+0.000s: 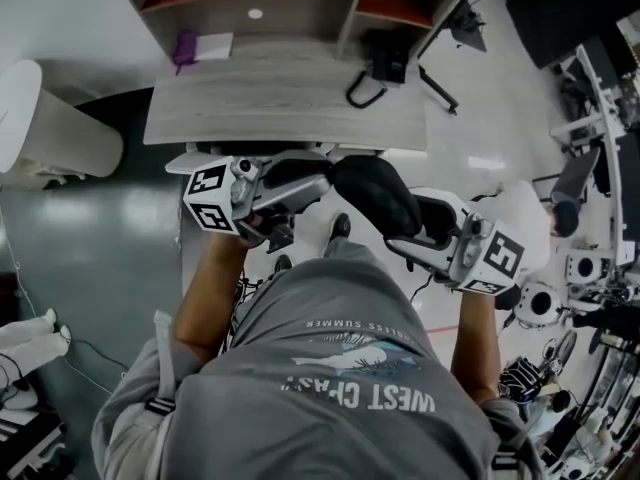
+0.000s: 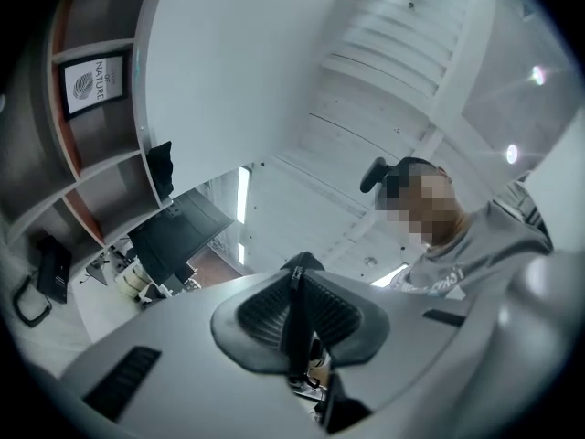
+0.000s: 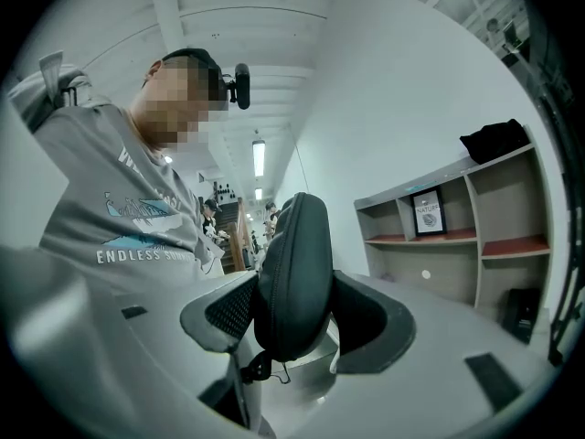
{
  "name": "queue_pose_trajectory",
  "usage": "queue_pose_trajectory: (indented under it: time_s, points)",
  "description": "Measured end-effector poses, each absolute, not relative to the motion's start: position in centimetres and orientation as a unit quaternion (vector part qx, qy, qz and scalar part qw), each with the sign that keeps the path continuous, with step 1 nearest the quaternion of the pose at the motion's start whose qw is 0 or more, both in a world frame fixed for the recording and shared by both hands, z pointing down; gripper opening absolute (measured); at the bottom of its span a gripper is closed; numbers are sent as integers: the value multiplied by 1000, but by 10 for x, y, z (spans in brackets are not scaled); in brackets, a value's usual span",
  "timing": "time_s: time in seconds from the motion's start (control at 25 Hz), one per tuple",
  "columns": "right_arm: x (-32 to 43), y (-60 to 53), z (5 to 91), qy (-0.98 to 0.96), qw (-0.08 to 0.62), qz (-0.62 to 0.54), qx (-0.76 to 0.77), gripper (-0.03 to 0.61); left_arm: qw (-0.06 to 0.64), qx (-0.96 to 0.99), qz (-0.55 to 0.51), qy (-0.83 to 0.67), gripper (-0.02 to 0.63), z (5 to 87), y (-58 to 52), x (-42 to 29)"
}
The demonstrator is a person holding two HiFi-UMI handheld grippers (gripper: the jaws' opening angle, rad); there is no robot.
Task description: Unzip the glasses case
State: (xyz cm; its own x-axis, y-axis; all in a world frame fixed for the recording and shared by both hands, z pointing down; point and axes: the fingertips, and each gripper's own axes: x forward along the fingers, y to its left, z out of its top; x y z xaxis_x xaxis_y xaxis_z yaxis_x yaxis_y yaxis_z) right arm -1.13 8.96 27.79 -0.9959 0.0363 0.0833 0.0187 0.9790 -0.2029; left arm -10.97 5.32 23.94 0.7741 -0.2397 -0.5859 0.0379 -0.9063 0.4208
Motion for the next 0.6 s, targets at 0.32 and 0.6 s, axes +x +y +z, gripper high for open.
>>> queue_pose_trajectory:
  time_s: [0.32, 0.6]
  points:
    - [-6, 94, 285, -994, 55, 93, -8, 253, 228, 918, -322, -43, 12, 236, 54, -113]
    - [-15, 90, 294, -992, 117, 31, 35, 250, 227, 944, -232, -56, 5, 244, 58, -112]
